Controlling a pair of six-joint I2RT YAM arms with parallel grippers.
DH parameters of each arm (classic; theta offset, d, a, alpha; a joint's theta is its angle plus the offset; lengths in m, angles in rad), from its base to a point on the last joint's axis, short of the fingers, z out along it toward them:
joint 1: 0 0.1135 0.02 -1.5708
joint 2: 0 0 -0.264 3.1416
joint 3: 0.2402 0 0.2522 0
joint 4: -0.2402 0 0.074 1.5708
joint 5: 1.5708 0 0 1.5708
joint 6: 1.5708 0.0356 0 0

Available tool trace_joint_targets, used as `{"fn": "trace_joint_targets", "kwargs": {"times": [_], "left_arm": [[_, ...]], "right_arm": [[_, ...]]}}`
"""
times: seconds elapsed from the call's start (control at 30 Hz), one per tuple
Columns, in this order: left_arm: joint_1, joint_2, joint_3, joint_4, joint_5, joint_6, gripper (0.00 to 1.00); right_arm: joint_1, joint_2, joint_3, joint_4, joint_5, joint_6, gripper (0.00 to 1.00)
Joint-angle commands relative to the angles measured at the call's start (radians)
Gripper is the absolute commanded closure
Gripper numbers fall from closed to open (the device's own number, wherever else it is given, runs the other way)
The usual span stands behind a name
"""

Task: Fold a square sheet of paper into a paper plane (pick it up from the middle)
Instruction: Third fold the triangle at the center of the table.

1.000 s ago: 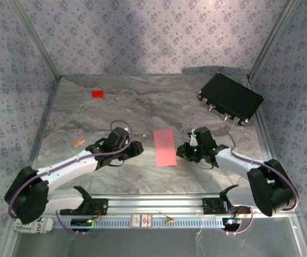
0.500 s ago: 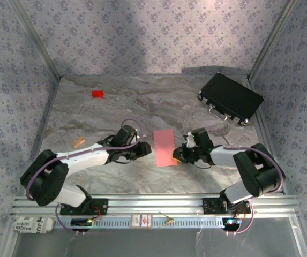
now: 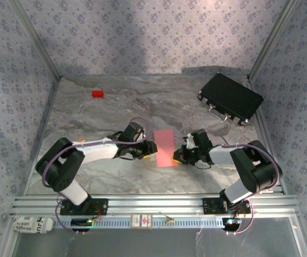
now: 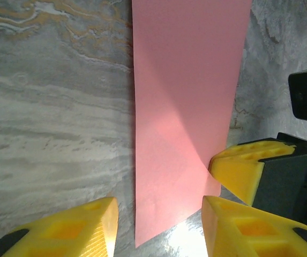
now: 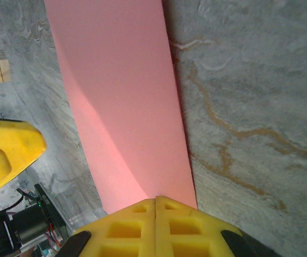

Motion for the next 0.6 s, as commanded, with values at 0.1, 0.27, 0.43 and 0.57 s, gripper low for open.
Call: {"fn": "trace_joint_targets", "kwargs": {"times": [0.1, 0.27, 0.43, 0.57], "left_arm": [[-0.008, 0.075, 0.051, 0.068, 0.053, -0.034, 0.58], [-0.015, 0.126, 0.079, 0.049, 0.044, -0.037, 0.60], [-0.022, 0.155, 0.105, -0.011, 0.009, -0.026, 0.60], [-0.025, 0.184, 0.117, -0.021, 0.013, -0.027, 0.60]], "right_arm": [[-0.005, 0.037, -0.002, -0.099, 0.087, -0.023, 0.95], [-0.006, 0.037, -0.006, -0.095, 0.090, -0.018, 0.97], [-0.008, 0.031, -0.010, -0.100, 0.096, -0.014, 0.97], [-0.010, 0.030, -0.010, -0.101, 0.100, -0.014, 0.97]]}}
